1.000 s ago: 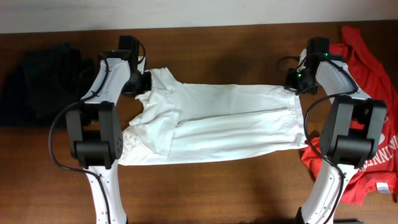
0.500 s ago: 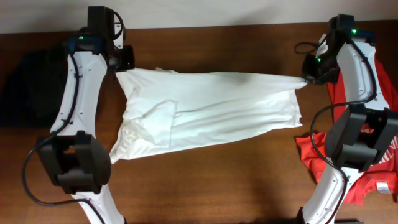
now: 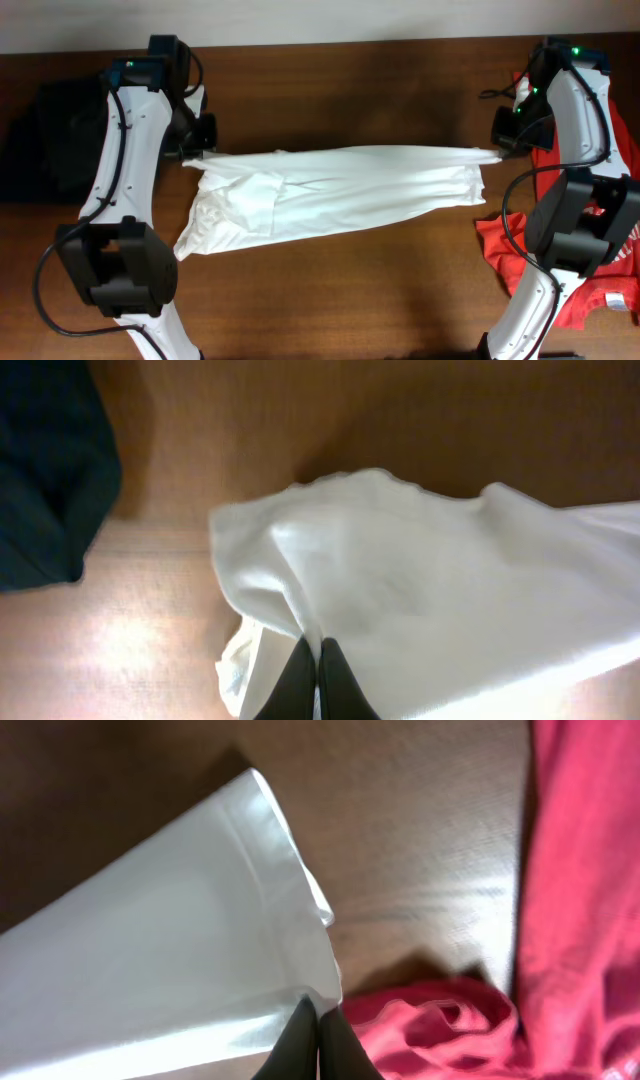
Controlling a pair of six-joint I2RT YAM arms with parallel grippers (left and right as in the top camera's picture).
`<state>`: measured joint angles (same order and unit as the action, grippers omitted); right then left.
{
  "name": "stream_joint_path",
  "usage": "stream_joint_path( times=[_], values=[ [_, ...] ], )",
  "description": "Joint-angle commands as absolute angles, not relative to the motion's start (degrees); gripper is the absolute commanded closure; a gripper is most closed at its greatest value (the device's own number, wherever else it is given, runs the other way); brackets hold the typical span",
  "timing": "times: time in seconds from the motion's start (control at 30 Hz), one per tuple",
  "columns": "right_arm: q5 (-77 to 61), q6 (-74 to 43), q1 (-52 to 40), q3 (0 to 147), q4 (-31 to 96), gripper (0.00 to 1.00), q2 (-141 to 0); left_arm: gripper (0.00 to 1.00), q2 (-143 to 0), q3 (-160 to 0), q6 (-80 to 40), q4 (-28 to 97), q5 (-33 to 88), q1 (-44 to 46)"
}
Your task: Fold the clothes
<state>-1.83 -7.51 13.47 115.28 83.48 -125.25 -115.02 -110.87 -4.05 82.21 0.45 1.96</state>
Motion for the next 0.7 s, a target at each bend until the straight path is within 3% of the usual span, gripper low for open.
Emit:
stream_joint_path(
  times=[0.0, 0.17, 0.6, 0.63, 0.67],
  values=[
    [4.60, -7.99, 13.96, 115.35, 85.27, 0.96, -123.90, 0.99, -113.12, -107.11, -3.22, 84.71, 0.23, 2.04],
    [4.60, -7.97, 13.96, 114.54, 86.21, 0.96, -123.92, 0.99, -113.12, -101.89, -3.22, 88.97, -0.23, 2.02],
    [4.80, -7.92, 13.93, 114.24, 90.74, 0.95, -124.11, 0.99, -113.12, -86.70, -3.84, 77.10, -1.30, 2.24],
    [4.82, -7.92, 13.93, 113.95, 91.33, 0.95, -124.11, 0.98, -113.12, -85.78, -3.84, 76.03, -1.28, 2.24],
    [4.82, -7.92, 13.96, 113.38, 92.16, 0.91, -124.11, 0.88, -113.12, -84.99, -3.84, 75.44, -1.28, 2.24]
  ],
)
